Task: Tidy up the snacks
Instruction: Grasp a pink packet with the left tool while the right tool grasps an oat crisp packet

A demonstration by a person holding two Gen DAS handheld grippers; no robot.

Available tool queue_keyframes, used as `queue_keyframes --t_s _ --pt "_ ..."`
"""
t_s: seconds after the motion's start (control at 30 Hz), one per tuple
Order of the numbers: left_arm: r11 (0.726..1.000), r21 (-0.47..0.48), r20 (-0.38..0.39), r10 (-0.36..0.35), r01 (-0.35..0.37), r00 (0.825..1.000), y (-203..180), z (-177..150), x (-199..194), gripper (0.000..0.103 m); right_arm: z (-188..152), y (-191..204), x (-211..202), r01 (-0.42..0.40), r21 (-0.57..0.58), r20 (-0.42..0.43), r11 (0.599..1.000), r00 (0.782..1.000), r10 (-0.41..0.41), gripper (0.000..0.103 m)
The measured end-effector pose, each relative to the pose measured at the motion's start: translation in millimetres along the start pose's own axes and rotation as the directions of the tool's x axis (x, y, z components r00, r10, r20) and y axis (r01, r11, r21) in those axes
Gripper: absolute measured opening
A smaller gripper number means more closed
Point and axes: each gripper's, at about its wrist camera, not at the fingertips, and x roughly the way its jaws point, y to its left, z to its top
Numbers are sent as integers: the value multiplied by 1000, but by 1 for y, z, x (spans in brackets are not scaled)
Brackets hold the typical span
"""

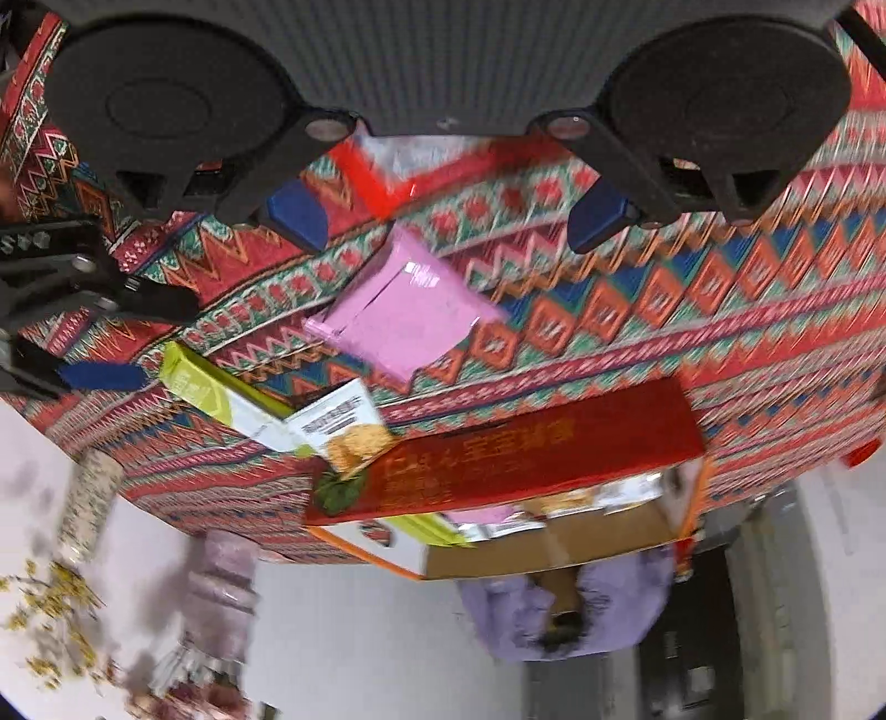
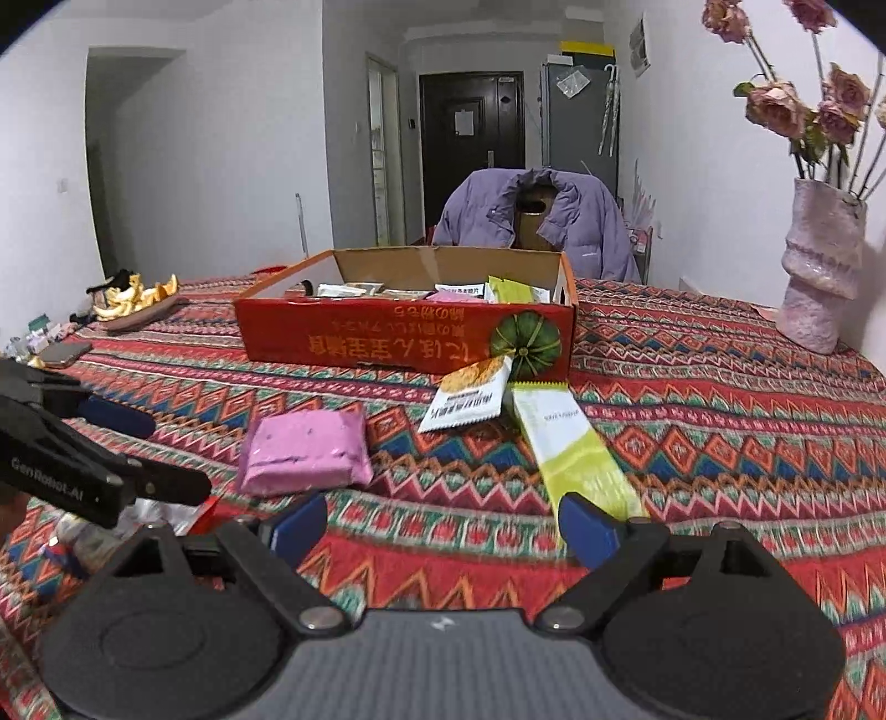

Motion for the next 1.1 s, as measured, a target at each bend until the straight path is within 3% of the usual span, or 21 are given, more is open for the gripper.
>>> queue_keyframes --t_s 0.17,0.4,0.5,0.57,0.67,0.77,0.9,1.03,1.1 --pt "992 33 -90 -117 121 989 3 27 40 95 24 -8 36 -4 -9 -18 1000 1000 3 90" --pt "984 102 -99 -139 149 985 2 39 72 95 55 -14 95 -17 -2 -51 1000 999 17 89" --pt "981 135 -63 -129 137 990 1 36 71 82 62 -10 119 -17 -28 -64 999 998 16 88" --pt "980 136 -45 -138 143 989 2 33 68 68 63 -9 132 -18 -28 -68 999 998 16 85" --pt "991 93 -28 -98 101 995 10 32 64 64 65 -5 147 -6 -42 -76 999 997 3 72" --pt "1000 19 -7 -3 3 1000 29 30 59 64 65 -1 156 -25 -67 -88 997 996 19 58" --pt "989 -133 4 66 -65 998 63 25 48 69 61 8 158 -32 -95 -89 995 996 24 58" --pt "986 -164 37 26 -20 999 67 28 37 93 58 8 151 -72 -69 -94 995 993 66 53" --pt "982 -189 40 32 -24 999 62 34 41 98 55 8 145 -85 -63 -94 994 992 78 51"
